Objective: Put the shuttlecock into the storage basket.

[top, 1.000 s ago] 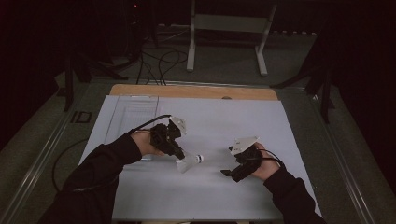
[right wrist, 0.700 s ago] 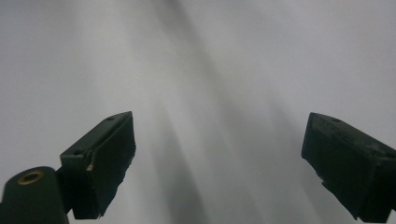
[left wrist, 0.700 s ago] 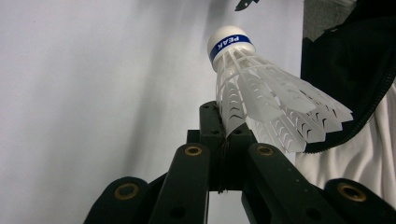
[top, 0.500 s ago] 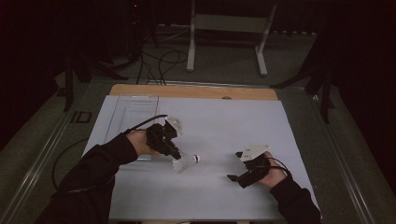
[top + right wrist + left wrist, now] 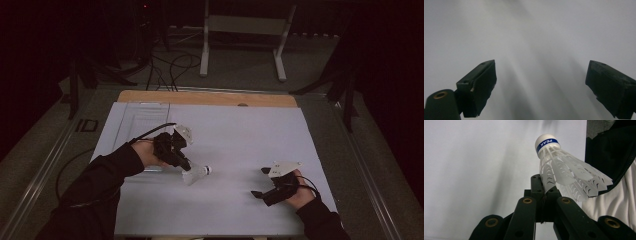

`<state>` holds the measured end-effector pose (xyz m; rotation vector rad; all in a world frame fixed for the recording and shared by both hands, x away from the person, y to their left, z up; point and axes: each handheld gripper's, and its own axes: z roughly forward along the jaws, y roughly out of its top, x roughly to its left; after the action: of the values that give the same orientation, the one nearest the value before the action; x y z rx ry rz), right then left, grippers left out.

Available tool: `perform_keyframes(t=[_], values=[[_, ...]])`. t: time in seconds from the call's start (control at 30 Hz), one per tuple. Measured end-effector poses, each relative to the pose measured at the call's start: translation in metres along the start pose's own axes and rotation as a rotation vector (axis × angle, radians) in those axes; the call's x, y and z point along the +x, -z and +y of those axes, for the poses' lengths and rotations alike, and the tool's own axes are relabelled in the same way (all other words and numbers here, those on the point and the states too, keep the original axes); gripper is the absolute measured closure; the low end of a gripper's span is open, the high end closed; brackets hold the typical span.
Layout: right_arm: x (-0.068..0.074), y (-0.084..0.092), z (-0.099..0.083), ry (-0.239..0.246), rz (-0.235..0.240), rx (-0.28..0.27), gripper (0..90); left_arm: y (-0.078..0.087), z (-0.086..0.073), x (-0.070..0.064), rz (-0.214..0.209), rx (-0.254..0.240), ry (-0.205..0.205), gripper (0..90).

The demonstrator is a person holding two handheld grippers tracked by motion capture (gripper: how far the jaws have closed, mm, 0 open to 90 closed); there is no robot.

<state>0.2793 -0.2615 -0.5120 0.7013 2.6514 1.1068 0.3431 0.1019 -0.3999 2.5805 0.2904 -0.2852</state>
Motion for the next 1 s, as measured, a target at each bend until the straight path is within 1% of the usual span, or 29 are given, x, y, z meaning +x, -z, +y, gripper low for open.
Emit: perform_keyframes(t=[0.1, 0.2, 0.37, 0.43, 0.47, 0.5, 0.53, 0.57, 0.6, 0.63, 0.7, 0.73, 0.83, 0.9, 0.97, 1.0], values=[[0.000, 0.002, -0.002, -0.010, 0.008, -0.008, 9.8, 0.000, -0.001, 0.000, -0.001, 0.001, -0.002, 90.0], [0.002, 0.005, -0.007, -0.015, 0.001, -0.023, 9.9, 0.000, -0.002, -0.001, -0.002, 0.001, -0.008, 90.0], [0.003, 0.011, -0.012, -0.027, -0.015, -0.036, 9.9, 0.002, -0.002, 0.000, 0.014, -0.004, -0.005, 90.0], [0.004, 0.013, -0.013, -0.025, -0.016, -0.041, 9.9, 0.004, -0.002, 0.000, 0.013, -0.003, -0.009, 90.0], [0.004, 0.013, -0.013, -0.025, -0.014, -0.044, 9.9, 0.005, -0.003, 0.000, 0.019, -0.004, -0.009, 90.0], [0.005, 0.014, -0.014, -0.028, -0.010, -0.043, 9.8, 0.007, -0.003, 0.000, 0.019, -0.007, -0.005, 90.0], [0.004, 0.014, -0.014, -0.030, -0.007, -0.040, 9.9, 0.008, -0.003, 0.000, 0.017, -0.008, -0.012, 90.0], [0.005, 0.014, -0.015, -0.030, -0.005, -0.043, 9.9, 0.010, -0.003, 0.000, 0.023, -0.015, -0.007, 90.0], [0.005, 0.015, -0.015, -0.029, -0.005, -0.045, 9.8, 0.011, -0.004, 0.000, 0.024, -0.016, -0.005, 90.0], [0.005, 0.015, -0.015, -0.030, -0.006, -0.046, 9.8, 0.013, -0.004, 0.000, 0.027, -0.015, -0.012, 90.0], [0.006, 0.016, -0.016, -0.028, -0.004, -0.050, 9.8, 0.016, -0.004, 0.000, 0.030, -0.021, -0.004, 90.0], [0.006, 0.016, -0.016, -0.028, -0.007, -0.051, 9.8, 0.018, -0.005, -0.001, 0.034, -0.020, -0.008, 90.0], [0.007, 0.017, -0.017, -0.027, -0.008, -0.056, 9.8, 0.022, -0.006, 0.001, 0.048, -0.017, 0.013, 90.0], [0.008, 0.018, -0.017, -0.026, -0.008, -0.061, 9.8, 0.026, -0.007, 0.002, 0.052, -0.019, 0.013, 90.0], [0.009, 0.019, -0.017, -0.021, -0.016, -0.065, 9.8, 0.030, -0.008, 0.003, 0.059, -0.032, 0.019, 90.0], [0.009, 0.019, -0.017, -0.023, -0.012, -0.068, 9.8, 0.032, -0.009, 0.003, 0.063, -0.037, 0.018, 90.0]])
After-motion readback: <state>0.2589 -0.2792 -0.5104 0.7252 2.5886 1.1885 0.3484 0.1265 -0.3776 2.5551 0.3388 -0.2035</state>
